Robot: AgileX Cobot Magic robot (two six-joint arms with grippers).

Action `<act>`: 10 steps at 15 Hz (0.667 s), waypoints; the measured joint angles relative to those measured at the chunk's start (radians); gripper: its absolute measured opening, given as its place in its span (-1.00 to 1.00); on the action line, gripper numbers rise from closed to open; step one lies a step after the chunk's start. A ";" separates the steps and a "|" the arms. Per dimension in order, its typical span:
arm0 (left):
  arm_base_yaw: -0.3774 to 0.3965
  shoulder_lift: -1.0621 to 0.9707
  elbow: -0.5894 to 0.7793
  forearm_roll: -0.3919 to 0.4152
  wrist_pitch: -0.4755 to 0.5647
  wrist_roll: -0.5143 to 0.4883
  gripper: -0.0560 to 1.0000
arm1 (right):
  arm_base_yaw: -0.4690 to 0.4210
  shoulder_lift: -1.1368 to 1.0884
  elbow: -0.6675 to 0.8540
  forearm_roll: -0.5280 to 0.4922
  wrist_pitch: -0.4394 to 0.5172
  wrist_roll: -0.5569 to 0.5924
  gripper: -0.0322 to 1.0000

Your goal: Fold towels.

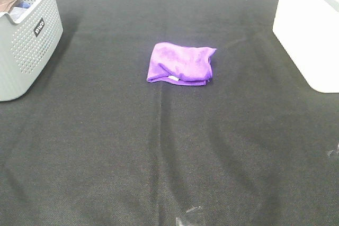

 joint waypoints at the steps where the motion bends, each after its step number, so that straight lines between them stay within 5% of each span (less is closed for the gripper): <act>1: 0.011 0.000 0.000 0.000 0.000 0.000 0.44 | 0.000 0.000 0.000 0.000 0.000 0.000 0.45; 10: 0.012 0.000 0.000 0.000 -0.010 0.000 0.44 | 0.000 0.000 0.000 0.000 0.000 0.000 0.45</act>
